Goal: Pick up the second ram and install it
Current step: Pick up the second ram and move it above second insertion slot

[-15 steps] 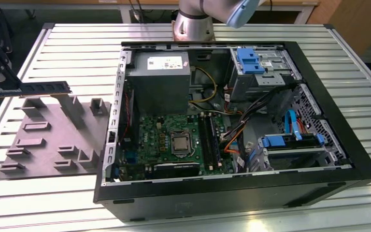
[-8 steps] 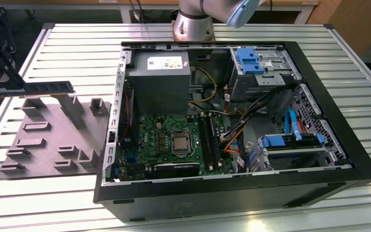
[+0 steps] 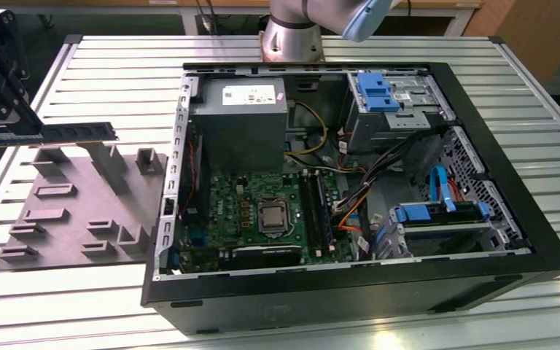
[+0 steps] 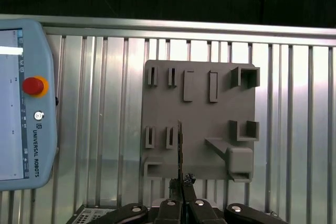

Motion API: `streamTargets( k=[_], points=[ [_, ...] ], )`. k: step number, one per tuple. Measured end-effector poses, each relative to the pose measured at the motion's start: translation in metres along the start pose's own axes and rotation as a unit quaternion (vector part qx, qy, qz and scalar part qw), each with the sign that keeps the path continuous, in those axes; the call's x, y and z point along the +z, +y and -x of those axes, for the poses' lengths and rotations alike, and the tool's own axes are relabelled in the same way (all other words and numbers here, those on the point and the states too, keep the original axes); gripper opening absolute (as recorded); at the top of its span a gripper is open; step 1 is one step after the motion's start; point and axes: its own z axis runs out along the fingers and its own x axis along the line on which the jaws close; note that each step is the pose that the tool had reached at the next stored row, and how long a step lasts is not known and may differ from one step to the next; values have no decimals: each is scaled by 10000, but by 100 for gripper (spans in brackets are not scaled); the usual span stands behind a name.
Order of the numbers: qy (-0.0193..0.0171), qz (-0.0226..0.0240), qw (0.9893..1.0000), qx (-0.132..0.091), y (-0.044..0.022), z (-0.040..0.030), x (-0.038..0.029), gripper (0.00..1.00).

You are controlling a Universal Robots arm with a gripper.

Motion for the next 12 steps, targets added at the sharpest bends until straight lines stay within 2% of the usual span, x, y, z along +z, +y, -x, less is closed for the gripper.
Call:
streamTargets(
  k=[12],
  points=[
    [0, 0, 10000, 0, -75, -2, -2, 12]
  ],
)
